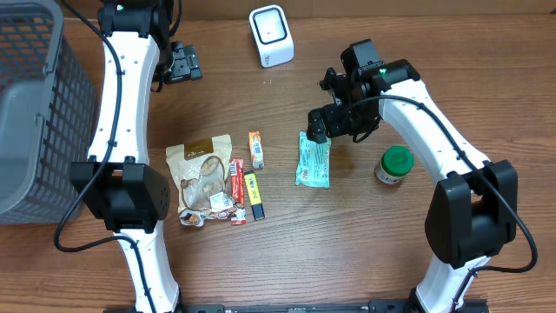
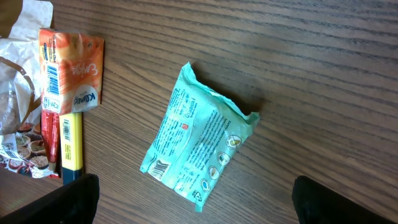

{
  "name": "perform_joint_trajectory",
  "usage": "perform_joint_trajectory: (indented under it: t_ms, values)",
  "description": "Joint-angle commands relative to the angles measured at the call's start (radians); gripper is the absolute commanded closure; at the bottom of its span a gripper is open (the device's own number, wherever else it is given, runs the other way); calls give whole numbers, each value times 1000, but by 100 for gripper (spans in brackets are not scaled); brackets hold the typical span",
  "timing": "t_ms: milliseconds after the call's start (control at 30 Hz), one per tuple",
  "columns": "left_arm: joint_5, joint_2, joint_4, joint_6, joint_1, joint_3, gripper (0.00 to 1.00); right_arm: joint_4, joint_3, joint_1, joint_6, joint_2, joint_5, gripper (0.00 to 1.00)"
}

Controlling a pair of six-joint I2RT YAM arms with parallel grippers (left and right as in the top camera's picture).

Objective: Scan the item barcode
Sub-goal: 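Open the right gripper, release the wipes pack and raise it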

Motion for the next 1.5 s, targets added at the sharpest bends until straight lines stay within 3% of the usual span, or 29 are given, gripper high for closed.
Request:
perform_joint_trajectory:
  t_ms: [0, 1100, 1400, 1433, 1467]
  values:
    - [-13, -8, 1, 23, 2, 1, 0, 5, -5, -1, 0, -12, -6, 0]
    - [-13, -8, 1, 23, 2, 1, 0, 55, -5, -1, 1, -12, -19, 0]
    - [-13, -8, 1, 23, 2, 1, 0, 85, -1, 1, 0, -12, -386, 0]
    - [-13, -8, 1, 23, 2, 1, 0, 109, -1, -2, 1, -12, -414, 6]
    - [-13, -8, 1, 23, 2, 1, 0, 122, 1, -6, 1, -13, -442, 22]
